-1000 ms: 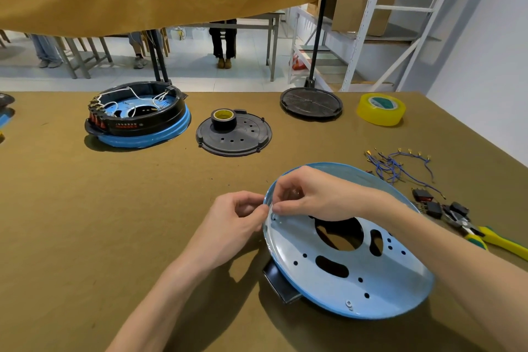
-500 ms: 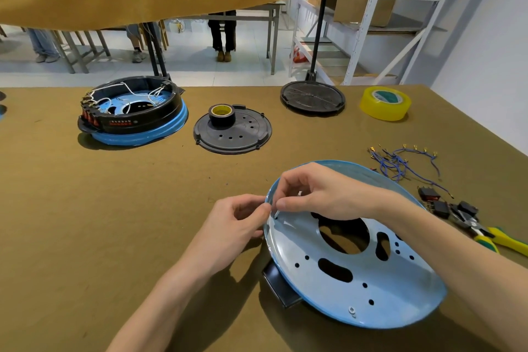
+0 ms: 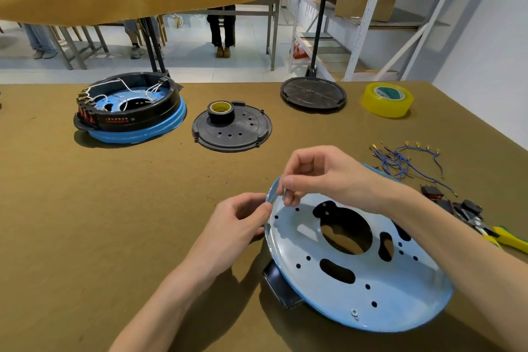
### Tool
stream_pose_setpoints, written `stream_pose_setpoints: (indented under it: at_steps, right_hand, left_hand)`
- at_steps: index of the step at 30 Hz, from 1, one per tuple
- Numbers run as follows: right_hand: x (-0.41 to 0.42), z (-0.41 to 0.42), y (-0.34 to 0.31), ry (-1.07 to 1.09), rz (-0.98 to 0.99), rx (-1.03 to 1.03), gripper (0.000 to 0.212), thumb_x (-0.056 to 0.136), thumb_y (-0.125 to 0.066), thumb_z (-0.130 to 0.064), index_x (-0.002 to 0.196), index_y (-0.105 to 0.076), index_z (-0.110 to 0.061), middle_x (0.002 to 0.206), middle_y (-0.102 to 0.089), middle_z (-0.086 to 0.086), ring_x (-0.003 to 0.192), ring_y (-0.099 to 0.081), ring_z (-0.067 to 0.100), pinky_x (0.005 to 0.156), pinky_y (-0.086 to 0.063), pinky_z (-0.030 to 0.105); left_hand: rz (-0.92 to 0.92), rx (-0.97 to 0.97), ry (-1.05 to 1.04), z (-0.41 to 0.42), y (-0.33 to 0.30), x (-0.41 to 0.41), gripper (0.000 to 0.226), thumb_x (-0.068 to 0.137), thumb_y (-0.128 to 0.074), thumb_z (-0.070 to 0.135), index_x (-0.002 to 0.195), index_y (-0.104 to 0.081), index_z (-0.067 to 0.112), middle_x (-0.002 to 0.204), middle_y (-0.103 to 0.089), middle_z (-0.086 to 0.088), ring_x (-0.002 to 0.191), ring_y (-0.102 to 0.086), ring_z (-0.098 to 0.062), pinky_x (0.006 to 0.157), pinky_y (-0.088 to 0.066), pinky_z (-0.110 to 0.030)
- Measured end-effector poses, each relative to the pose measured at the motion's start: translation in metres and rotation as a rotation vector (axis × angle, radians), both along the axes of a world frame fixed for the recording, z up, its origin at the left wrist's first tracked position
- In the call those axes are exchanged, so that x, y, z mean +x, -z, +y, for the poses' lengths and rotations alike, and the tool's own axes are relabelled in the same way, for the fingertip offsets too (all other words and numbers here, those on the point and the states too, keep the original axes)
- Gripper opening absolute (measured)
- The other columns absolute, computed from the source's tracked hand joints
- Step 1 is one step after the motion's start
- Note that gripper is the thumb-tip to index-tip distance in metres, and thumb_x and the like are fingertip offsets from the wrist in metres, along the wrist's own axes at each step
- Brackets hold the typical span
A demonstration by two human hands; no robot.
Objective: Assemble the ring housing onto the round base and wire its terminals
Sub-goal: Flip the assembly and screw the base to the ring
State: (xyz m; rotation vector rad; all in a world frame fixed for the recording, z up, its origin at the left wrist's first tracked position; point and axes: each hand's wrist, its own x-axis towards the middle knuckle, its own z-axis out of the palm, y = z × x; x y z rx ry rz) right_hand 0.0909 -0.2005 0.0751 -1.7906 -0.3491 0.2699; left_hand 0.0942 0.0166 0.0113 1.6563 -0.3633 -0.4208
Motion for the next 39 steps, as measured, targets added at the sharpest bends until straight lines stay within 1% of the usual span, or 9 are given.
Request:
stream_pose_setpoints:
  at_steps: [4,8,11,16,19,23,28,32,39]
  right_hand:
    - [0.009,-0.003,-0.002,0.067,0.022,-0.001,0.016,0.094,-0.069,-0.001,0.109,-0.067,0.006,0.100,-0.076,0.021,0.089,-0.076,0.031,0.085,-0.061,0.033]
    - [0.019,0.004,0.005,0.096,-0.048,-0.123,0.013,0.090,-0.074,0.002,0.103,-0.072,0.004,0.085,-0.078,0.015,0.072,-0.074,0.025,0.070,-0.060,0.028]
    - [0.019,0.006,0.017,0.172,-0.172,-0.165,0.006,0.092,-0.073,-0.002,0.093,-0.075,-0.007,0.072,-0.074,0.003,0.062,-0.067,0.014,0.063,-0.054,0.024]
    - [0.013,-0.002,0.029,0.263,-0.351,-0.336,0.013,0.093,-0.071,-0.006,0.099,-0.074,-0.018,0.080,-0.071,-0.011,0.074,-0.064,0.008,0.068,-0.045,0.013]
    - [0.009,-0.001,0.032,0.241,-0.565,-0.596,0.016,0.093,-0.066,-0.004,0.103,-0.074,-0.014,0.086,-0.064,-0.011,0.083,-0.058,0.013,0.079,-0.044,0.027]
    - [0.013,-0.001,0.031,0.315,-0.842,-0.785,0.014,0.093,-0.064,-0.001,0.099,-0.075,-0.008,0.086,-0.062,0.003,0.099,-0.062,0.027,0.092,-0.043,0.037]
    - [0.014,-0.001,0.037,0.214,-0.579,-0.712,0.023,0.099,-0.055,-0.002,0.110,-0.075,-0.010,0.085,-0.043,-0.002,0.075,-0.049,0.024,0.069,-0.042,0.036]
    - [0.015,0.002,0.031,0.210,-0.559,-0.659,0.024,0.094,-0.058,0.004,0.101,-0.077,-0.009,0.079,-0.039,-0.006,0.068,-0.044,0.010,0.064,-0.034,0.025]
    - [0.018,0.005,0.024,0.178,-0.521,-0.689,0.023,0.093,-0.061,0.003,0.099,-0.079,-0.011,0.079,-0.047,0.001,0.069,-0.047,0.013,0.064,-0.039,0.029]
  left_hand:
    - [-0.078,-0.068,-0.036,-0.008,0.006,-0.002,0.028,0.104,-0.056,0.024,0.128,-0.065,0.036,0.119,-0.073,0.021,0.114,-0.066,0.001,0.091,-0.053,-0.014]
    - [-0.095,-0.117,-0.027,-0.018,0.010,0.001,0.041,0.106,-0.046,0.045,0.140,-0.061,0.027,0.129,-0.072,0.008,0.124,-0.064,-0.013,0.106,-0.050,-0.035]
    - [-0.144,-0.105,0.037,-0.019,0.015,0.000,0.040,0.109,-0.036,0.038,0.133,-0.067,0.030,0.124,-0.074,0.005,0.117,-0.068,-0.015,0.100,-0.050,-0.032]
    - [-0.109,-0.130,0.196,-0.004,0.021,0.006,0.042,0.108,-0.039,0.012,0.142,-0.061,0.025,0.135,-0.069,0.003,0.128,-0.063,-0.016,0.100,-0.048,-0.022]
    - [-0.157,-0.051,0.282,0.000,0.019,0.007,0.060,0.100,-0.046,-0.016,0.147,-0.053,0.021,0.141,-0.064,0.010,0.134,-0.057,-0.009,0.103,-0.044,-0.015]
    - [-0.173,-0.048,0.323,-0.001,0.015,0.007,0.057,0.105,-0.051,-0.004,0.152,-0.046,0.028,0.147,-0.058,0.014,0.138,-0.052,-0.007,0.106,-0.042,-0.015]
    - [-0.232,0.046,0.423,0.000,0.016,0.009,0.077,0.101,-0.063,0.004,0.158,-0.029,0.042,0.152,-0.050,0.022,0.143,-0.045,-0.002,0.108,-0.037,-0.011]
    - [-0.222,0.081,0.433,0.000,0.017,0.011,0.082,0.098,-0.066,0.003,0.159,-0.026,0.041,0.150,-0.055,0.015,0.141,-0.049,-0.009,0.109,-0.042,-0.020]
    - [-0.236,0.103,0.412,-0.001,0.016,0.011,0.081,0.097,-0.066,0.002,0.159,-0.028,0.038,0.142,-0.062,0.010,0.135,-0.056,-0.017,0.105,-0.049,-0.032]
